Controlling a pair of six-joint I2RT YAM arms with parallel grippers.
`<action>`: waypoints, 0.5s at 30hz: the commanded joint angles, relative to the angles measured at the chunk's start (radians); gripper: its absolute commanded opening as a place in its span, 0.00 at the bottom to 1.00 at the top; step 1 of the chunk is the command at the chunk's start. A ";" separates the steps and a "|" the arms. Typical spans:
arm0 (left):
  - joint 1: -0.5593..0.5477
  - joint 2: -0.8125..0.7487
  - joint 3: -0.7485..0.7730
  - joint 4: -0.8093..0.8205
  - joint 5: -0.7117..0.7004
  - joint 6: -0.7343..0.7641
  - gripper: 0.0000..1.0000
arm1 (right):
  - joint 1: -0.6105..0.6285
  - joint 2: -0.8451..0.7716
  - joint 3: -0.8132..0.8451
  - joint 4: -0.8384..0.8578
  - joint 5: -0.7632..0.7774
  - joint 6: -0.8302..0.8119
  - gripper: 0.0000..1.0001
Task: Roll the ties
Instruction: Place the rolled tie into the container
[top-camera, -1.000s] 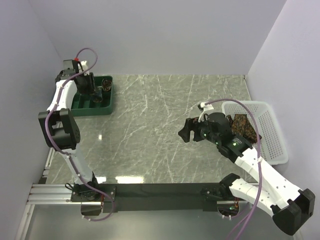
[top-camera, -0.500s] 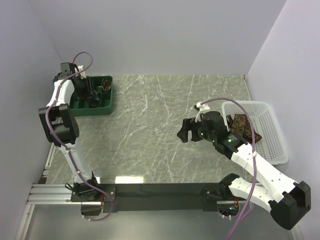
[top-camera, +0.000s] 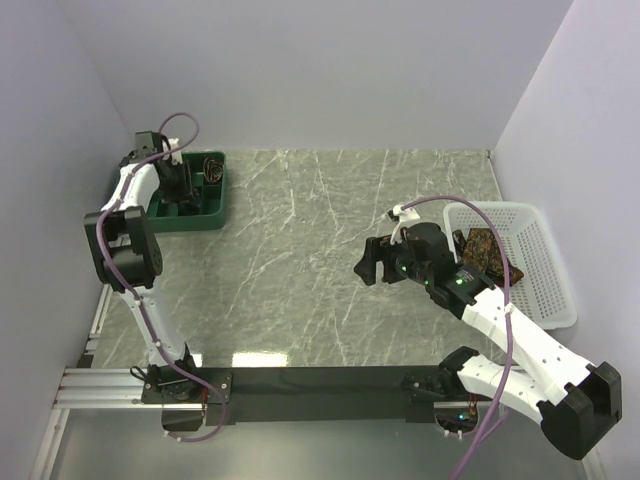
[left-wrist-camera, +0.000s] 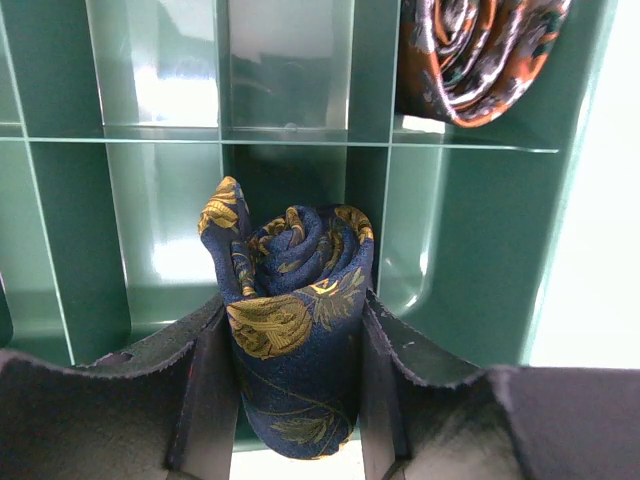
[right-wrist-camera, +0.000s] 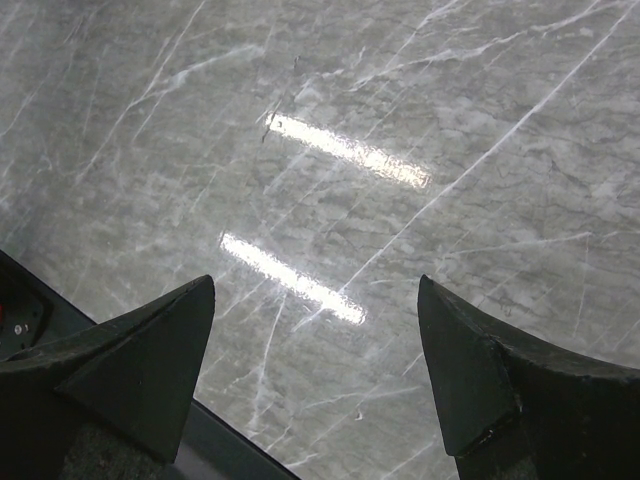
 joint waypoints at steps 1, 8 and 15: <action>-0.015 -0.028 -0.019 0.020 -0.041 0.026 0.01 | 0.003 -0.006 -0.003 0.027 0.001 -0.014 0.88; -0.037 -0.008 -0.025 0.025 -0.084 0.026 0.01 | 0.004 -0.002 -0.021 0.043 -0.002 -0.008 0.88; -0.060 0.016 -0.036 0.033 -0.116 0.026 0.07 | 0.004 0.000 -0.032 0.043 0.004 -0.011 0.88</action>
